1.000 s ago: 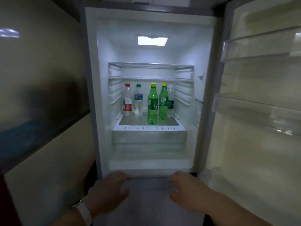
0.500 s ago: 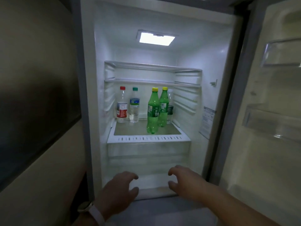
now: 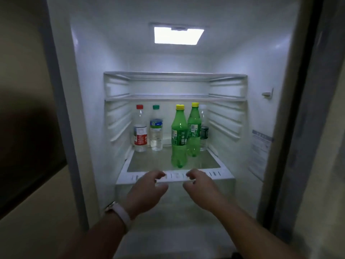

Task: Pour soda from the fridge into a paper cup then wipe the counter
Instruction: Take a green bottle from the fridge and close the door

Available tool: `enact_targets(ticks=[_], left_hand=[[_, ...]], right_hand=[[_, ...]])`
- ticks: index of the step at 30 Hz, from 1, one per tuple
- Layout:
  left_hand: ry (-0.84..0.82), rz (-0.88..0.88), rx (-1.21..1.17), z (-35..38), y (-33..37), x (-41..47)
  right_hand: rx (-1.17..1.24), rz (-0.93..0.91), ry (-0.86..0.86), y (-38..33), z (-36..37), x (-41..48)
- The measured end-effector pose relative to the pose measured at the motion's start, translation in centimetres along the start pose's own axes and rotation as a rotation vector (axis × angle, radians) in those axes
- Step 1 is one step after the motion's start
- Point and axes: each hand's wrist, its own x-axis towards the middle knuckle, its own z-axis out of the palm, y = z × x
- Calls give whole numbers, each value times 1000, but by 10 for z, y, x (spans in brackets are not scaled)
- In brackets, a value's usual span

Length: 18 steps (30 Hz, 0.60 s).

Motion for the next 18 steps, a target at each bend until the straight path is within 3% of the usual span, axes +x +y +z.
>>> enact_targets(ticks=[5,10,18], left_hand=[[31,-111,-365,-2,23,57],[76,-162,-480,2,38,100],[41,-86,-575,6,65,139]], right_hand=[[212,27,71,-12,1,49],[475,155,63,-16,0,81],[644,205,37,-6,9,106]])
